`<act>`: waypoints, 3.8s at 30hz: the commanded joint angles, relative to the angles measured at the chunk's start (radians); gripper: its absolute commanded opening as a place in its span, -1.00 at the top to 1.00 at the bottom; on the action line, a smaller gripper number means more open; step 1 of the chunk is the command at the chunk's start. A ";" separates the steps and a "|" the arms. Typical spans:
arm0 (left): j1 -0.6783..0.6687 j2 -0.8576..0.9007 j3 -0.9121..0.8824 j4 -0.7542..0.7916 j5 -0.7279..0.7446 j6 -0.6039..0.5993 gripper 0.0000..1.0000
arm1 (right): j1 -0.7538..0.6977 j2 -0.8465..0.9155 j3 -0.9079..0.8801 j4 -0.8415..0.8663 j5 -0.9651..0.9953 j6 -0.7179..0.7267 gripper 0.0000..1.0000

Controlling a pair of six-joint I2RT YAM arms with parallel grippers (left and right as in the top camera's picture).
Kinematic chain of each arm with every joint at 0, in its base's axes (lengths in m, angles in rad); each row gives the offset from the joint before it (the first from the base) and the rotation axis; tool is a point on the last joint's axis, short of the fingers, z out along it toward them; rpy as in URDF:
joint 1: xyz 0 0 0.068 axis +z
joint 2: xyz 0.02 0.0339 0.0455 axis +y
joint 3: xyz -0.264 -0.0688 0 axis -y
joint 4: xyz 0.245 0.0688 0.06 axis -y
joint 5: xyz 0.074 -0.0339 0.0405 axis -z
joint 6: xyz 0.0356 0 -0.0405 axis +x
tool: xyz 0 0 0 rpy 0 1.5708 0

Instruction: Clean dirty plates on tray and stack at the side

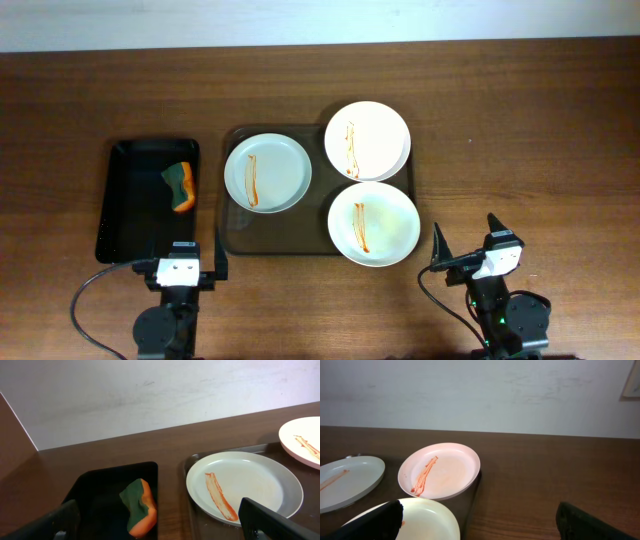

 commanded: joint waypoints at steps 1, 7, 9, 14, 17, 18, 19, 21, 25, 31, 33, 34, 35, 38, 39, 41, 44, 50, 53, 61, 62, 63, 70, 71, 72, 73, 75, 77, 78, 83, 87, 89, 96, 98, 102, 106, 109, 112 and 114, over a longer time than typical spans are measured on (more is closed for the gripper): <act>0.000 -0.009 -0.008 0.002 0.008 0.013 -0.99 | -0.005 -0.006 -0.005 -0.005 0.005 0.006 -0.97; 0.000 -0.009 -0.008 0.002 0.008 0.013 -0.99 | -0.005 -0.006 -0.005 -0.004 0.005 0.006 -0.97; 0.000 -0.009 -0.008 0.002 0.008 0.013 -0.99 | -0.005 -0.006 -0.005 -0.003 0.005 0.006 -0.97; 0.000 -0.009 -0.007 0.002 0.028 0.012 -0.99 | -0.005 -0.006 -0.005 -0.003 0.010 0.006 -0.97; 0.000 -0.009 -0.007 0.014 0.044 -0.014 -0.99 | -0.005 -0.006 -0.005 0.009 0.003 0.006 -0.97; 0.000 -0.009 -0.007 0.022 0.064 -0.014 -0.99 | -0.005 -0.006 -0.005 0.021 0.000 0.007 -0.97; 0.000 -0.009 -0.005 0.026 0.094 -0.014 -0.99 | -0.005 -0.006 0.000 0.027 0.000 0.007 -0.97; 0.000 -0.008 0.019 0.013 0.117 -0.018 -0.99 | -0.005 -0.006 0.029 0.026 -0.031 0.006 -0.97; 0.000 0.045 0.188 -0.131 0.124 -0.018 -0.99 | -0.005 0.001 0.101 0.018 -0.092 0.006 -0.97; 0.000 0.280 0.495 -0.273 0.125 -0.018 -0.99 | -0.005 0.118 0.261 -0.006 -0.154 0.011 -0.97; 0.000 0.384 0.601 -0.319 0.138 -0.018 -0.99 | -0.005 0.224 0.377 -0.061 -0.158 0.014 -0.97; 0.000 0.456 0.667 -0.348 0.140 -0.017 -0.99 | -0.005 0.288 0.447 -0.107 -0.162 0.014 -0.97; 0.000 0.540 0.741 -0.383 0.140 -0.016 -0.99 | -0.005 0.374 0.548 -0.182 -0.181 0.014 -0.97; 0.000 0.779 0.921 -0.470 0.139 -0.017 -0.99 | -0.005 0.594 0.809 -0.365 -0.264 0.014 -0.97; 0.000 0.876 0.972 -0.470 0.139 -0.017 -0.99 | -0.005 0.680 0.900 -0.425 -0.299 0.014 -0.97; 0.000 1.024 1.041 -0.472 0.140 -0.017 -0.99 | -0.005 0.833 1.048 -0.556 -0.341 0.014 -0.97; -0.001 1.115 1.068 -0.468 0.140 -0.017 -0.99 | -0.005 1.049 1.162 -0.645 -0.482 0.014 -0.97; -0.001 1.095 1.069 -0.572 0.347 -0.018 -0.99 | -0.005 1.395 1.202 -0.578 -0.782 0.014 -0.97; 0.002 1.102 1.072 -0.643 0.361 -0.097 -0.99 | 0.024 1.522 1.205 -0.425 -0.756 0.109 -0.97; 0.093 1.564 1.688 -1.174 0.133 -0.233 -0.99 | 0.285 1.606 1.291 -0.457 -0.189 0.325 -0.97; 0.126 1.622 1.756 -1.204 0.126 -0.233 -0.99 | 0.314 1.637 1.310 -0.457 -0.164 0.351 -0.89; 0.146 1.648 1.783 -1.207 0.126 -0.244 -0.99 | 0.333 1.666 1.330 -0.455 -0.133 0.378 -0.81; 0.232 1.736 1.799 -1.084 0.127 -0.258 -0.99 | 0.498 1.866 1.406 -0.268 0.111 0.461 0.04; 0.232 1.748 1.799 -1.080 0.127 -0.259 -0.99 | 0.516 1.889 1.406 -0.248 0.122 0.461 0.14; 0.232 1.757 1.799 -1.077 0.127 -0.259 -0.99 | 0.529 1.919 1.406 -0.232 0.127 0.469 0.19; 0.232 1.775 1.799 -1.078 0.127 -0.259 -0.99 | 0.535 1.952 1.406 -0.230 0.136 0.502 0.24; 0.234 1.806 1.799 -1.085 0.127 -0.259 -0.99 | 0.535 2.006 1.406 -0.232 0.136 0.506 0.28; 0.234 1.824 1.799 -1.089 0.127 -0.258 -0.99 | 0.534 2.033 1.406 -0.231 0.136 0.506 0.28; 0.234 1.828 1.798 -1.089 0.127 -0.258 -0.99 | 0.533 2.045 1.406 -0.226 0.136 0.506 0.28; 0.233 1.832 1.798 -1.088 0.127 -0.259 -0.99 | 0.533 2.107 1.406 -0.219 0.122 0.506 0.37; 0.234 1.837 1.798 -1.088 0.127 -0.258 -0.99 | 0.533 2.125 1.405 -0.207 0.113 0.506 0.55; 0.233 1.838 1.798 -1.090 0.127 -0.258 -0.99 | 0.533 2.125 1.404 -0.211 0.096 0.532 0.92; 0.233 1.838 1.798 -1.157 0.127 -0.258 -0.99 | 0.533 2.125 1.395 -0.366 0.018 0.564 0.92; 0.233 1.838 1.798 -1.160 0.128 -0.259 -0.99 | 0.532 2.125 1.395 -0.374 -0.022 0.584 0.70; 0.233 1.839 1.792 -1.161 0.141 -0.259 -0.99 | 0.526 2.125 1.395 -0.369 -0.023 0.584 0.56; 0.233 1.839 1.729 -1.128 0.141 -0.259 -0.99 | 0.524 2.125 1.395 -0.371 -0.023 0.584 0.92; 0.233 1.843 1.651 -1.037 0.142 -0.259 -0.94 | 0.524 2.125 1.395 -0.380 -0.023 0.584 0.92; 0.233 1.894 1.612 -0.972 0.138 -0.222 -0.89 | 0.524 2.125 1.395 -0.383 -0.022 0.584 0.92; 0.234 1.943 1.607 -0.958 0.138 -0.138 -0.77 | 0.524 2.125 1.395 -0.383 -0.022 0.583 0.92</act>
